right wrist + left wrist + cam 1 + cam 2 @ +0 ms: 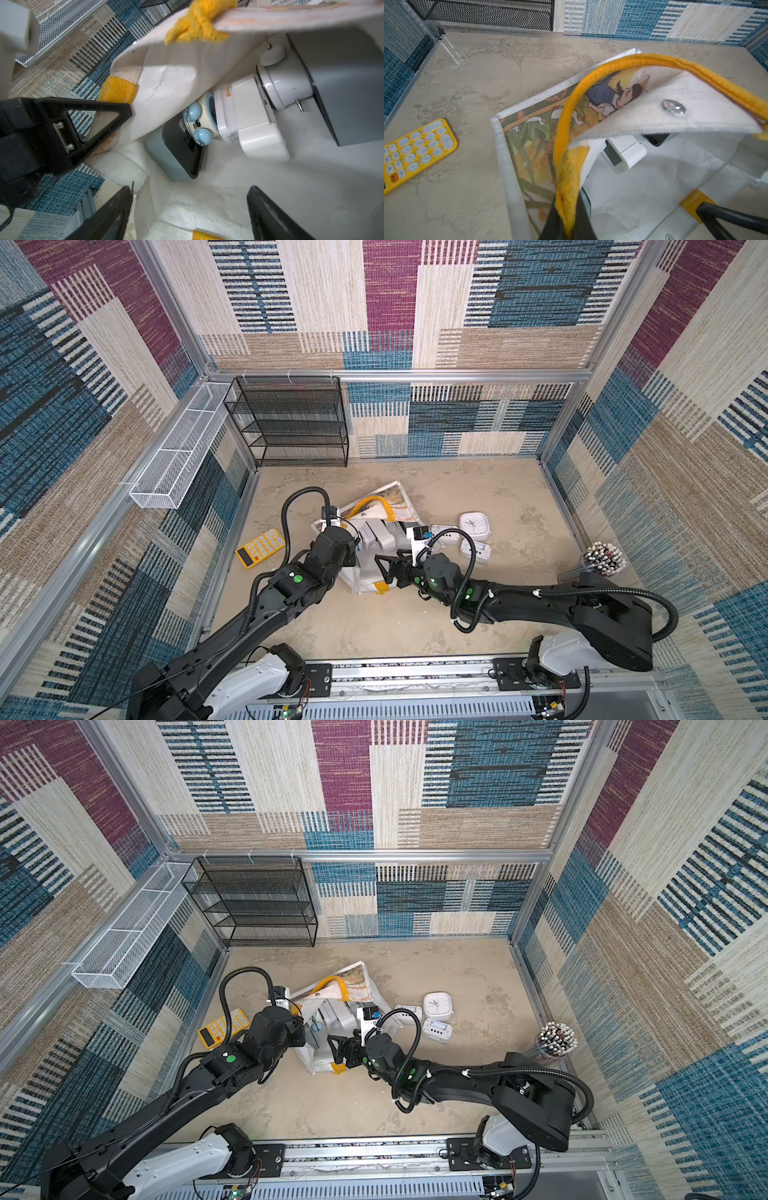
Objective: Take the alarm clock out of the canvas bag
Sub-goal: Pick up the alarm from the canvas bag.
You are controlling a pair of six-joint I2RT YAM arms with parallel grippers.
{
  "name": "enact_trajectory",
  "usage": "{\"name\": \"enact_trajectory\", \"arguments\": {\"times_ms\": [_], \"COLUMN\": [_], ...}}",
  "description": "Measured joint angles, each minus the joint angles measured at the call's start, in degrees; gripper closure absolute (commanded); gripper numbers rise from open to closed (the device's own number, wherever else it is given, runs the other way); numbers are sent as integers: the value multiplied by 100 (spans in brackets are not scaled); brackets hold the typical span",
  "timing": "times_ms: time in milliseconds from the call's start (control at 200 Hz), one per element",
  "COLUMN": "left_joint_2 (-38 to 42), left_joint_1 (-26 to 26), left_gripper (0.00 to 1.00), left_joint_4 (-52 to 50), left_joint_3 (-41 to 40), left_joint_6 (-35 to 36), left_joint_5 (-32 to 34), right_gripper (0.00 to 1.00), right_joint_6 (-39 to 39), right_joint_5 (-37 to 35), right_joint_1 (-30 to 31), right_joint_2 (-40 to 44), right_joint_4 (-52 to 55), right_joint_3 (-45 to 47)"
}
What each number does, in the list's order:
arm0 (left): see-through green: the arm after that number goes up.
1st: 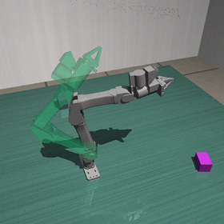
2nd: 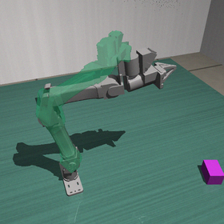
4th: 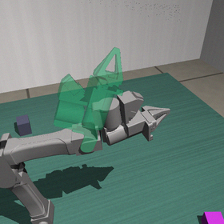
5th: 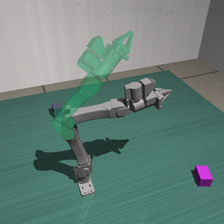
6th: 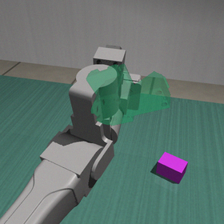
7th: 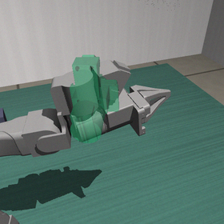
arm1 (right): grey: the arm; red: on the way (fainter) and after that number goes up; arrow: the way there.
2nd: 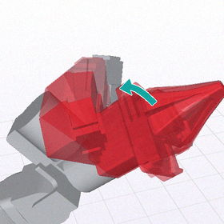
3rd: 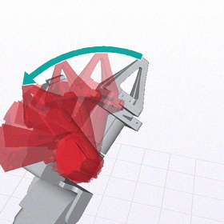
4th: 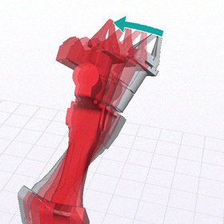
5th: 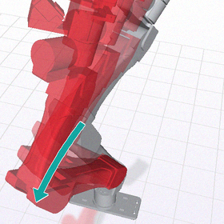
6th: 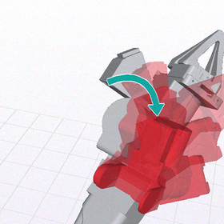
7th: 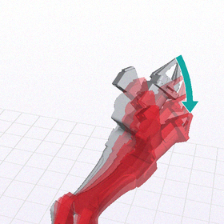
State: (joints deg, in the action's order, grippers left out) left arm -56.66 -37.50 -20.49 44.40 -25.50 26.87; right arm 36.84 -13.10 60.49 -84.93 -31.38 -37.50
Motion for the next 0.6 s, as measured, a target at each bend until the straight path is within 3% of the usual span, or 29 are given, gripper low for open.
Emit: {"name": "enact_trajectory", "arguments": {"times_ms": [215,601], "left_joint_2": [31,11], "left_joint_1": [0,0], "left_gripper": [100,100], "left_joint_4": [-13,-4], "left_joint_3": [-24,-24], "left_joint_6": [0,0], "left_joint_5": [17,24], "right_gripper": [12,9], "right_joint_6": [-68,-190], "right_joint_5": [70,-177], "right_joint_1": [46,55], "right_joint_2": [-391,-267], "right_joint_4": [181,450], "right_joint_3": [-267,-299]}}
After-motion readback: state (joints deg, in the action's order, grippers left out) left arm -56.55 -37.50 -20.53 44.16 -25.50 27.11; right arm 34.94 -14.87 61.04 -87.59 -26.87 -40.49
